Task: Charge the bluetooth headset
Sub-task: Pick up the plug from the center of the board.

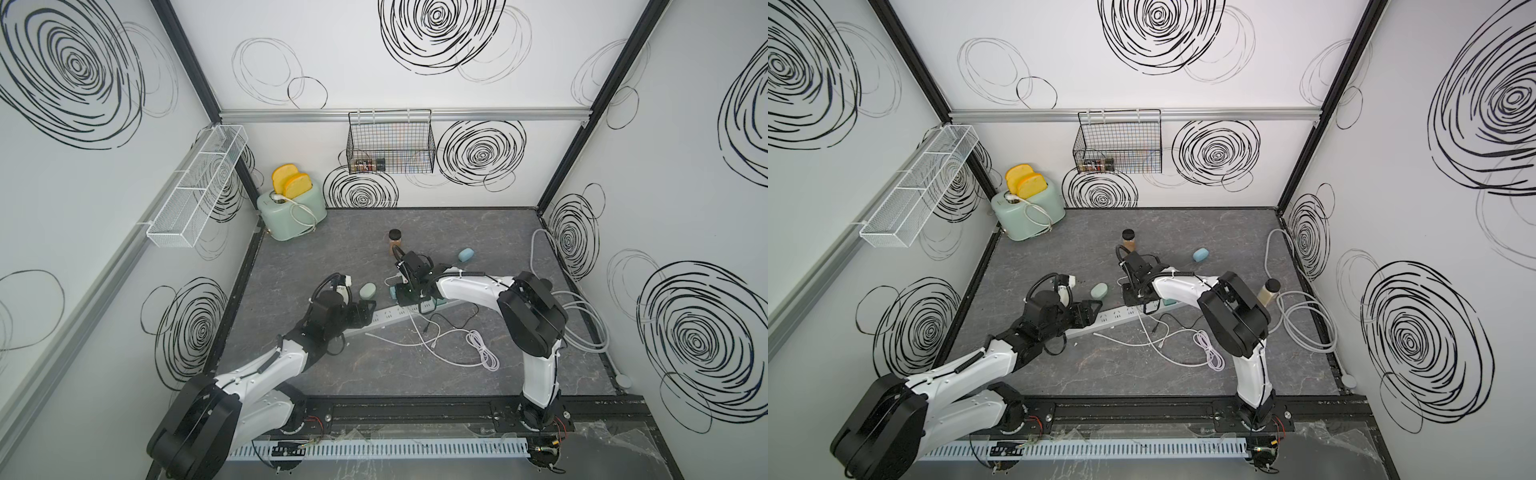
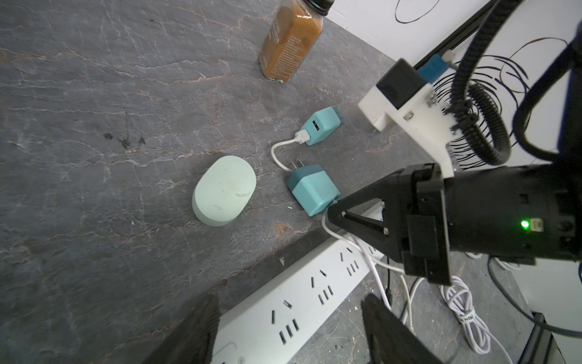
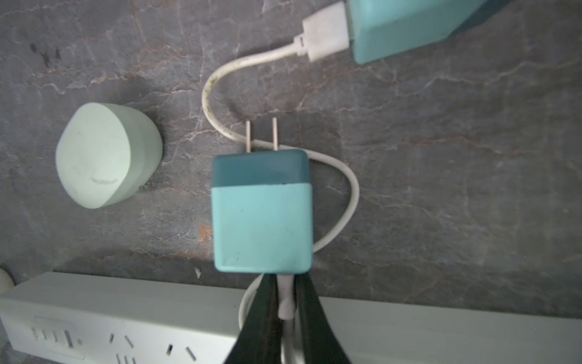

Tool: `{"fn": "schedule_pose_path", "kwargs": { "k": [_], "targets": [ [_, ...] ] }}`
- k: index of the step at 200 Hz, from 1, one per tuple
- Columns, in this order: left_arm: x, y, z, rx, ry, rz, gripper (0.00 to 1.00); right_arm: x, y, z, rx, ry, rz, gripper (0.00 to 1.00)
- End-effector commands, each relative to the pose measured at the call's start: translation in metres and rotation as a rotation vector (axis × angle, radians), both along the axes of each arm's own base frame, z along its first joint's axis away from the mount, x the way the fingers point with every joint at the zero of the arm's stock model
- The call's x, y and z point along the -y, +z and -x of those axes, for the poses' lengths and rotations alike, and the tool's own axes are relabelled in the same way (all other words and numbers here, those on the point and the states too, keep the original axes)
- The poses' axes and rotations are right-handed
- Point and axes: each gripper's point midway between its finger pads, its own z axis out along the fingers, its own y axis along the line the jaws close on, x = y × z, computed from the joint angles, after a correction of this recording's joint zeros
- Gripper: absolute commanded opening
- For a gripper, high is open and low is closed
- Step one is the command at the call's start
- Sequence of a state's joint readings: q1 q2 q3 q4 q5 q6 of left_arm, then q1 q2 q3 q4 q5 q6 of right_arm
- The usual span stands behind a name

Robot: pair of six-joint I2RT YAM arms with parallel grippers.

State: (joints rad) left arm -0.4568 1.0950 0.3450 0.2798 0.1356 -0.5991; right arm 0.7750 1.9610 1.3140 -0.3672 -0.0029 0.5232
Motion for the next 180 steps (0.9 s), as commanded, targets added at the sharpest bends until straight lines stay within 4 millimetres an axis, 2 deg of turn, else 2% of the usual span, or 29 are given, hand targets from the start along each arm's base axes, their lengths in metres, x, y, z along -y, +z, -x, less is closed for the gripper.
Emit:
{"fn": "schedule_pose_path", "kwargs": {
  "k": [1, 16, 54, 108, 145, 166, 180],
  "targets": [
    [0.000, 0.007, -0.005, 0.040, 0.011, 0.023, 0.75, 0.009, -0.003, 0.005, -0.003, -0.005, 0.042, 0.06],
    [0.001, 0.011, -0.007, 0.049, 0.012, 0.036, 0.75, 0.006, 0.010, 0.000, 0.028, 0.006, 0.018, 0.00],
    [0.015, 0.040, -0.012, 0.100, -0.022, 0.134, 0.75, -0.001, 0.073, -0.011, 0.169, 0.086, -0.071, 0.00],
    [0.040, 0.093, -0.010, 0.084, -0.110, 0.390, 0.77, 0.011, 0.132, 0.009, 0.387, 0.313, -0.098, 0.00],
    [0.046, 0.140, -0.002, 0.125, -0.165, 0.585, 0.77, 0.026, 0.148, 0.029, 0.529, 0.430, -0.099, 0.00],
    [0.051, 0.153, 0.000, 0.113, -0.187, 0.626, 0.79, 0.029, 0.156, 0.038, 0.597, 0.480, -0.128, 0.00],
    [0.055, 0.155, 0.001, 0.079, -0.204, 0.638, 0.80, 0.029, 0.161, 0.043, 0.632, 0.508, -0.145, 0.00]
  ]
}}
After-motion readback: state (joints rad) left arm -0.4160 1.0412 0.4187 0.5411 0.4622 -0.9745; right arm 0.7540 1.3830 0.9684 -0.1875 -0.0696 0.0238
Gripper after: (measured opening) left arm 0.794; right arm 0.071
